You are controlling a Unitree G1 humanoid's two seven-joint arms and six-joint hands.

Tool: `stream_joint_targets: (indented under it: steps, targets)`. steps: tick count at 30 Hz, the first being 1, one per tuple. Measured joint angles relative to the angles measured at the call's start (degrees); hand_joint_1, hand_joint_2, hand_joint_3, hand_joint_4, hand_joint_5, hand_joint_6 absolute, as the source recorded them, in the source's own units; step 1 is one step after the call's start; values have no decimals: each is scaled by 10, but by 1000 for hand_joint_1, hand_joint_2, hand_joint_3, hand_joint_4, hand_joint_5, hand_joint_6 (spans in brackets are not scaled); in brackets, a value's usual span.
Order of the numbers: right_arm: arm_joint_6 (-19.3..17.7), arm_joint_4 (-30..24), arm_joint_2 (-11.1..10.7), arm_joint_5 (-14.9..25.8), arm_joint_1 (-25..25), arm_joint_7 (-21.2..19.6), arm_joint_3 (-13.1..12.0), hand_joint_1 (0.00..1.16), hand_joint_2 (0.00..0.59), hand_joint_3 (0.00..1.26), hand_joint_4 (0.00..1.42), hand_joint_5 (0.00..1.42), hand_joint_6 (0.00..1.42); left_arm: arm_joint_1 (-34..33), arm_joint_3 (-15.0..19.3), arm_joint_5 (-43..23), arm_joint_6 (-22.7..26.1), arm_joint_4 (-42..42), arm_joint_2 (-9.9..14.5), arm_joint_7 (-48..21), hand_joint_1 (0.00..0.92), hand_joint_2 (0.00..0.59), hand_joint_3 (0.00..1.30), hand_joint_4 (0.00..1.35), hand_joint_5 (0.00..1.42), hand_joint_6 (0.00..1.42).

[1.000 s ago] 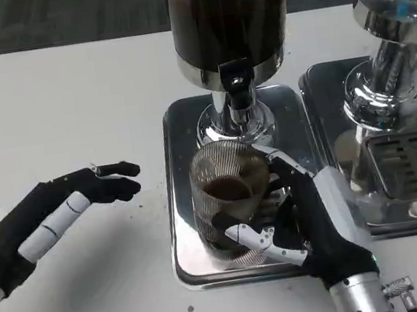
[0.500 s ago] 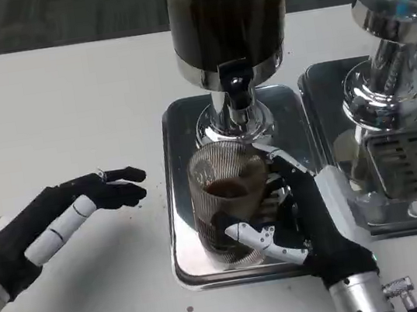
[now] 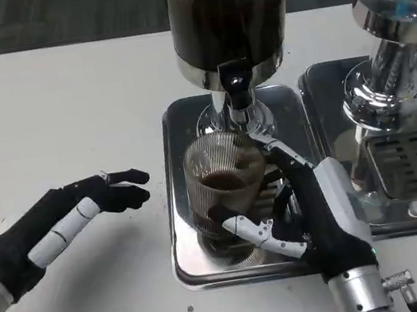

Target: Grasp the cup under the faucet to collect the drink, then remove the cup.

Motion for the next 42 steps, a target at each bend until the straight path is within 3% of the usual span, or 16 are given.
stream_joint_targets:
  steps: [9, 31, 42]
  targets:
    - [0, -17, -4, 0, 0, 6, -4, 555, 254, 449, 557, 681, 1044, 0, -1, 0, 0, 5, -2, 0, 0, 173, 310, 342, 311, 252]
    - [7, -38, -38, -8, 32, 25, -12, 556, 258, 481, 593, 714, 1079, -2, -1, 0, 0, 16, -6, 0, 0, 175, 309, 342, 315, 253]
    - [8, -44, -39, -25, 39, 19, -19, 563, 263, 501, 610, 727, 1100, -2, -1, 0, 0, 16, -7, 1, 0, 176, 302, 342, 316, 253]
